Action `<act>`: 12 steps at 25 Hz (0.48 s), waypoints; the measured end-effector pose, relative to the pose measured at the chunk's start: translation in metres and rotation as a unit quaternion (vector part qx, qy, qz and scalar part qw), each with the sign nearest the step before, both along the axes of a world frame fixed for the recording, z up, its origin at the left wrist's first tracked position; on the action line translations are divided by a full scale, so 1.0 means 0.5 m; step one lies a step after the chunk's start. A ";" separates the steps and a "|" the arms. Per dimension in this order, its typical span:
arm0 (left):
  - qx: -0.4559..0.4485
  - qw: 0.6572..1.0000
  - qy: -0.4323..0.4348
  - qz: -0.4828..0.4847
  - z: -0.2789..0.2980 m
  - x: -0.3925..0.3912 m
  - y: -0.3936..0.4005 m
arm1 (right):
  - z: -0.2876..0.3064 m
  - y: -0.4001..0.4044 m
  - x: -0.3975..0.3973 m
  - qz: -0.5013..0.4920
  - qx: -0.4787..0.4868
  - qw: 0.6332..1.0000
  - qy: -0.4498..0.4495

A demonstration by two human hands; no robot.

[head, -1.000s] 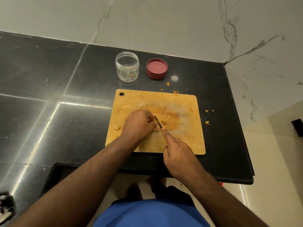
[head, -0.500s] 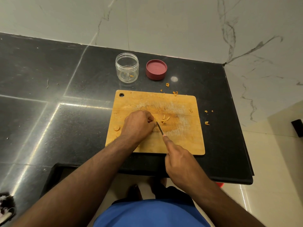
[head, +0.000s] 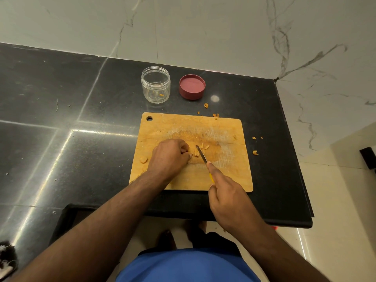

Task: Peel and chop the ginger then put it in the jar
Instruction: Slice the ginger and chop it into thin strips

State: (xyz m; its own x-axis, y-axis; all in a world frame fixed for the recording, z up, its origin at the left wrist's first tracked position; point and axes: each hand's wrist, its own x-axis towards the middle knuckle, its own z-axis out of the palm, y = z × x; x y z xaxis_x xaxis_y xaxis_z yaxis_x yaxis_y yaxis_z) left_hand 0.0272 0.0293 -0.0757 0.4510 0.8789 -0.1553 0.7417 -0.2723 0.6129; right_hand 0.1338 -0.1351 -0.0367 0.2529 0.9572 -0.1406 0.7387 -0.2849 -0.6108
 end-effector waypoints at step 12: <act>0.015 1.000 0.012 -0.010 0.002 0.007 0.005 | -0.033 0.036 -0.011 0.034 -0.025 0.999 -0.025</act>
State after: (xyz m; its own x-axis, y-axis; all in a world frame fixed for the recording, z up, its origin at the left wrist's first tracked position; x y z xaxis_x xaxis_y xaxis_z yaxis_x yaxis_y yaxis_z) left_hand 0.0308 0.0320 -0.0747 0.4651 0.8741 -0.1404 0.7505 -0.3051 0.5862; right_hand 0.1281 -0.1171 -0.0532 0.1950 0.9645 -0.1781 0.7862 -0.2623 -0.5596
